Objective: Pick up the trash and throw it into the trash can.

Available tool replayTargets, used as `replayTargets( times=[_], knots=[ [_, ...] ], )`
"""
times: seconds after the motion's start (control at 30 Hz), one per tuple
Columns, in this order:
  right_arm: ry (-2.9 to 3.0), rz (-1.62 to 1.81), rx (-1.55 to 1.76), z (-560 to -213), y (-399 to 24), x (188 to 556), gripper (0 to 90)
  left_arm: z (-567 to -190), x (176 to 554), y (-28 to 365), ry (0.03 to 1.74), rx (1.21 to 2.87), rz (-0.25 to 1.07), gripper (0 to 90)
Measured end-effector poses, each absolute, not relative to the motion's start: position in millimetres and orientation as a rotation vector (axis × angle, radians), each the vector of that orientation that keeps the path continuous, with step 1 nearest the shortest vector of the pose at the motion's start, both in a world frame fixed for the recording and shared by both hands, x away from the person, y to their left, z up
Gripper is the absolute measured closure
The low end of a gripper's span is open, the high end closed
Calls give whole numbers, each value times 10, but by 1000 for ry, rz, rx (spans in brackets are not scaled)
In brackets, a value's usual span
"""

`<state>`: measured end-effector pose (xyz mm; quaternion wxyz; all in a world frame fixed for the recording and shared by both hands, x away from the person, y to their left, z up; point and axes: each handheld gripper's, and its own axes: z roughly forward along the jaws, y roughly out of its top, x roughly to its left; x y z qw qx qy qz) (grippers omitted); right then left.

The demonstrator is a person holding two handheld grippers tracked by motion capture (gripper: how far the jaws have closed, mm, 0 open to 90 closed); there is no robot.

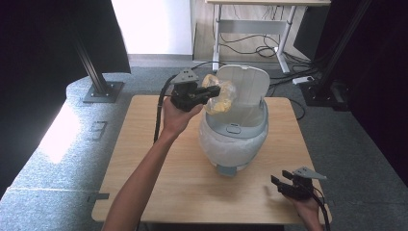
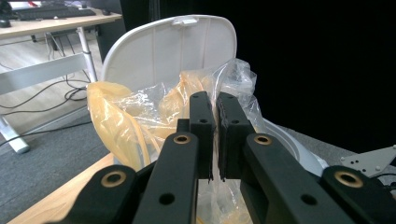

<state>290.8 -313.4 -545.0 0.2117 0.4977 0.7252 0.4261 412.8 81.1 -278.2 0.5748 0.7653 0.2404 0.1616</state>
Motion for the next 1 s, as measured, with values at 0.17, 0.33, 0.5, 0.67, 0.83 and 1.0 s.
replayTargets(
  times=[0.17,0.33,0.5,0.67,0.83,1.0],
  knots=[
    [2017,1180,1383,-5456,-3134,2909,396,-2784,4170,731,556,1798,373,853],
    [2013,1182,1386,-5459,-3144,2909,396,-2789,4195,669,549,1806,370,853],
    [2014,1177,1386,-5462,-3145,2905,396,-2805,4236,585,546,1807,362,853],
    [2014,1174,1387,-5464,-3145,2902,396,-2827,4266,531,541,1803,356,853],
    [2013,1174,1388,-5469,-3148,2901,396,-2843,4307,478,541,1807,348,853],
    [2014,1171,1391,-5472,-3151,2900,396,-2842,4359,375,542,1804,328,850]
  ],
)
